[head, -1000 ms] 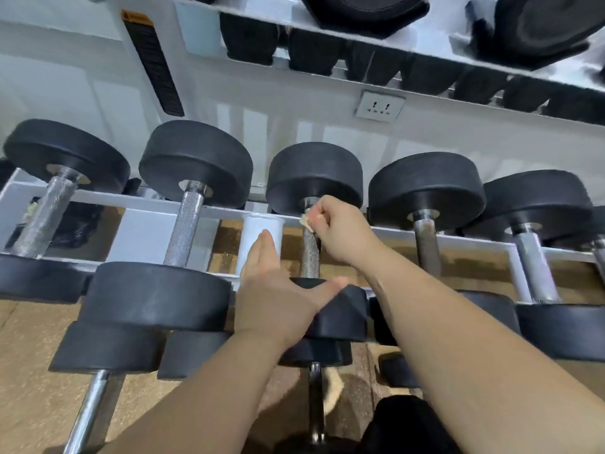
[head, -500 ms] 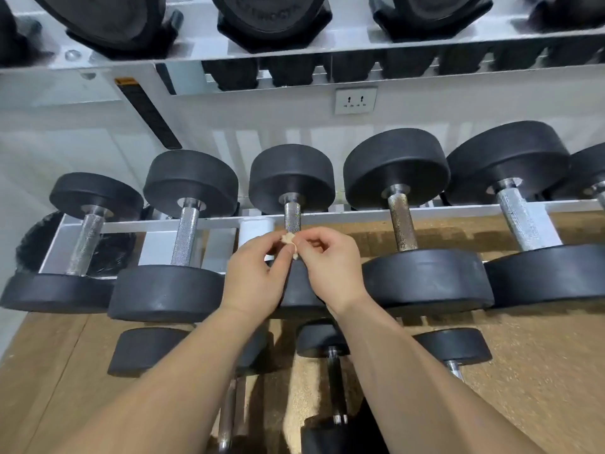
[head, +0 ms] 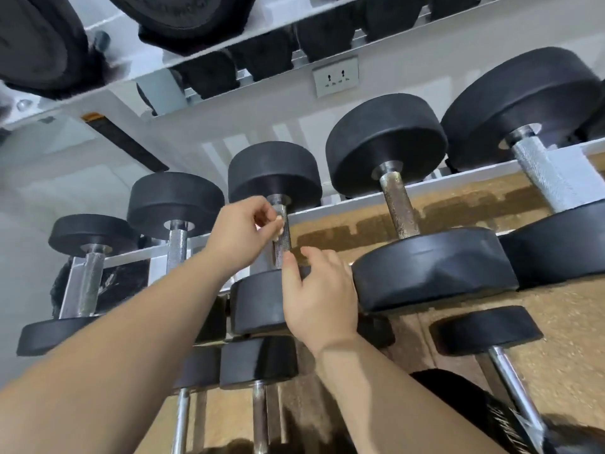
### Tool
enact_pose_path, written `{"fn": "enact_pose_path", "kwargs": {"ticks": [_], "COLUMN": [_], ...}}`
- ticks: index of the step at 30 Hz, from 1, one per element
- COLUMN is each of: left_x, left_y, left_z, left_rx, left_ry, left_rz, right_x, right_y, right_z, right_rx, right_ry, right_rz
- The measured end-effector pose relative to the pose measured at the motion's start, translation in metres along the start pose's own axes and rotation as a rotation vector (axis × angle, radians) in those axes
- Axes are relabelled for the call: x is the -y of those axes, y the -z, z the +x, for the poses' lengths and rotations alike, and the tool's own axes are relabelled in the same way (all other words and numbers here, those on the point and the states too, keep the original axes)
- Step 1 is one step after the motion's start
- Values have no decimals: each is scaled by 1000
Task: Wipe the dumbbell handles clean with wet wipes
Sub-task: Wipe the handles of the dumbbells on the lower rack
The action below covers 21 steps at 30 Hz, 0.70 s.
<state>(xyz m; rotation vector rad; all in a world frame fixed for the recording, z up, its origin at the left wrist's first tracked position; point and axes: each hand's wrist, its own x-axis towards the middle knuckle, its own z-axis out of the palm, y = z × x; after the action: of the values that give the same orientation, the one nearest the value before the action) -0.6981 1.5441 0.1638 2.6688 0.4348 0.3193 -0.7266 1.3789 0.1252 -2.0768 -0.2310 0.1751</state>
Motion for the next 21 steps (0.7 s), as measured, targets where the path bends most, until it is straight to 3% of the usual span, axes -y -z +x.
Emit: {"fn": "enact_pose_path", "kwargs": {"ticks": [3,6,12,18,21], "left_x": [7,18,20,8,11], "left_y": [-3,-1,-2,-17,-16], "left_z": [13,6,3,24,18], "left_rx": [45,107,94,38,95], "left_ry": [-190,-317,-322,-342,-377], "left_rz": [155,153,134,265,214], "right_x": [0,-1,-2,-1,-1], "right_y": [1,-1,-1,-2,-1], "right_z": [0,1,2,3,5], "right_rx": [-13,-11,-16,17,53], "right_ry": [25,38,50,30,30], "right_rz": [22,17,-6,-41,-60]}}
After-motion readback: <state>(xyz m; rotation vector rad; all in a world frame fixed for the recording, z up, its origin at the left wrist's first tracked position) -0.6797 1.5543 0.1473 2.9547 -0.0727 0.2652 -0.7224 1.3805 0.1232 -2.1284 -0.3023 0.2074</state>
